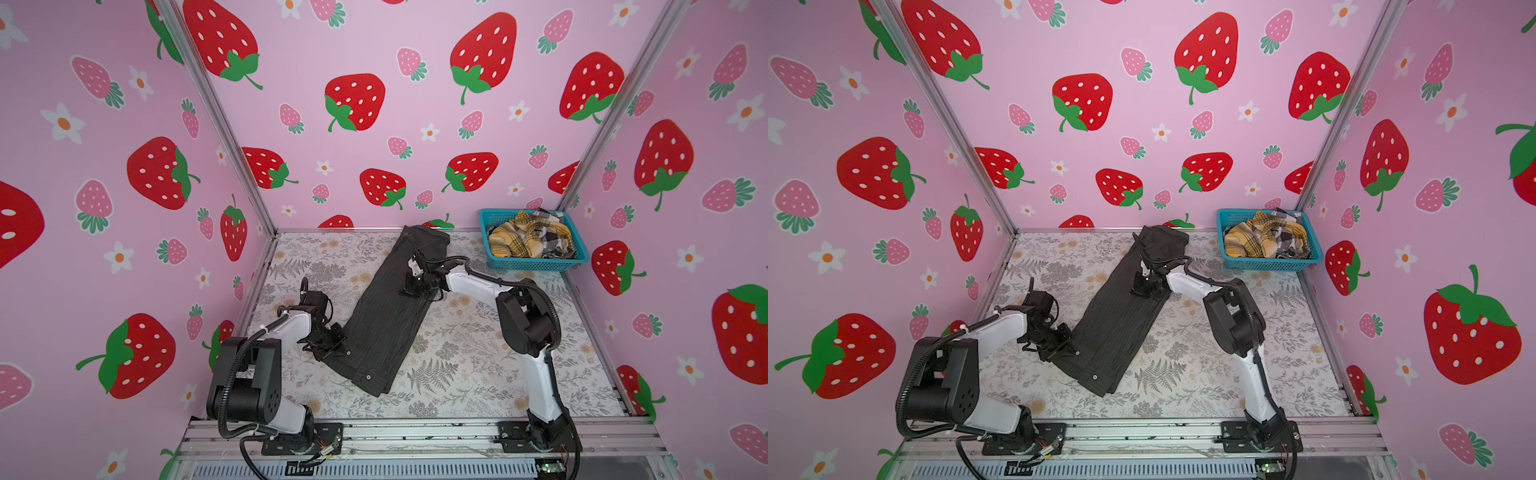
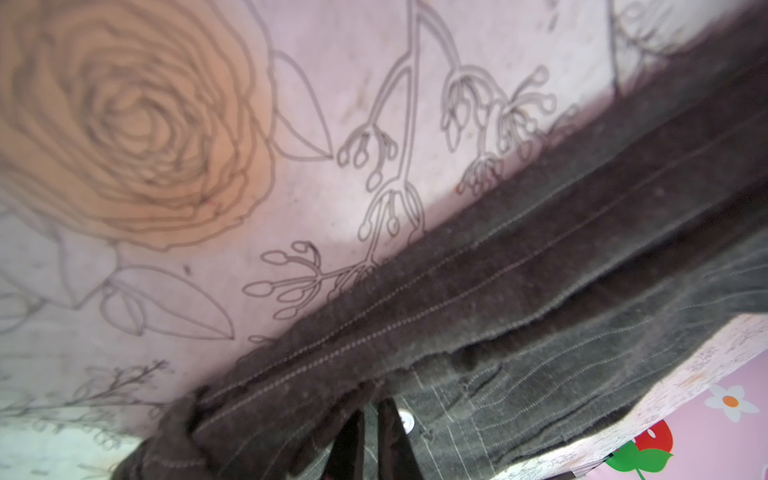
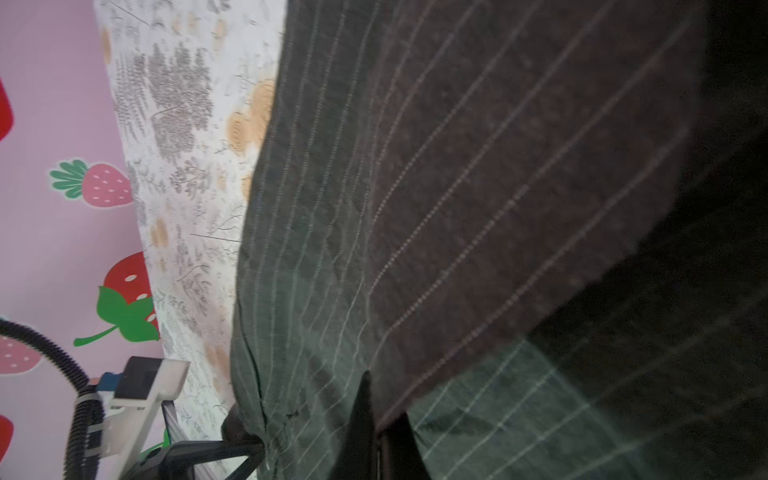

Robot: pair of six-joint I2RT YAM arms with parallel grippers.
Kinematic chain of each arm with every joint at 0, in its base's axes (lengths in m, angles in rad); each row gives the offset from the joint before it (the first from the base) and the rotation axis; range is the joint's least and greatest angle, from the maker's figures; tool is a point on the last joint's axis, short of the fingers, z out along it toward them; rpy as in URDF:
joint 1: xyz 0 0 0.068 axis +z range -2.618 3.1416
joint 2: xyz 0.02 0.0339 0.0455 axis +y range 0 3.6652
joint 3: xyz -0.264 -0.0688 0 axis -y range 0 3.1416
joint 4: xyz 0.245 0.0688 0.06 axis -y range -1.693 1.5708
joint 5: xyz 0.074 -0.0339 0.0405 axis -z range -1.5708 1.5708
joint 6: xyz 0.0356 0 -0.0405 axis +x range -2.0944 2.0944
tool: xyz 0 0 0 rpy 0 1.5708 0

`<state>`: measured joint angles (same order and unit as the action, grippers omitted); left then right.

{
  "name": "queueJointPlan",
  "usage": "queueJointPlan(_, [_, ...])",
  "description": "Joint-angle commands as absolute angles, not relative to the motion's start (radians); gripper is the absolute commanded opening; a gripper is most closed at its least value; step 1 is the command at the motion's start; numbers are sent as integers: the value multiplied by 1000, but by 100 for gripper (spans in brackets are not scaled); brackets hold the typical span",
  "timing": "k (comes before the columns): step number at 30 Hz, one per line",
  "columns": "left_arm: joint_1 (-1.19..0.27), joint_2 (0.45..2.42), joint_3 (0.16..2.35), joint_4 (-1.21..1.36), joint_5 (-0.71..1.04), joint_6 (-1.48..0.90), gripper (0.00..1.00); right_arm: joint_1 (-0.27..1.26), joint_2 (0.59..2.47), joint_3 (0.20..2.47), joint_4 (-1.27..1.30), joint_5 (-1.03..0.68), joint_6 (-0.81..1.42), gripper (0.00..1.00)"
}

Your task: Fold and stack the long sleeve shirts

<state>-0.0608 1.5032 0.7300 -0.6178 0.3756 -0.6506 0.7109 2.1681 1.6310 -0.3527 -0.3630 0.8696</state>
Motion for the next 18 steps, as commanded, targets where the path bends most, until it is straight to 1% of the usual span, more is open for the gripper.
queueJointPlan(1, [-62, 1552, 711, -640, 342, -647, 11, 706, 2137, 1596, -365, -338, 870, 0])
queueJointPlan(6, [-63, 1545, 713, -646, 355, -644, 12, 705, 2099, 1553, -342, -319, 865, 0])
queueJointPlan(8, [-62, 1537, 724, -655, 368, -641, 19, 707, 2092, 1563, -342, -323, 862, 0])
queueJointPlan(9, [-64, 1534, 733, -663, 377, -638, 24, 707, 2091, 1570, -341, -328, 863, 0])
queueJointPlan(10, [-64, 1529, 743, -675, 388, -634, 28, 707, 2093, 1580, -344, -331, 863, 0])
queueJointPlan(14, [-68, 1462, 794, -736, 422, -631, 32, 707, 2134, 1627, -357, -363, 851, 0])
queueJointPlan(15, [-69, 1440, 808, -753, 419, -631, 33, 707, 2150, 1640, -363, -361, 842, 2])
queueJointPlan(18, [-69, 1417, 857, -799, 420, -617, 37, 706, 2175, 1664, -397, -366, 821, 37])
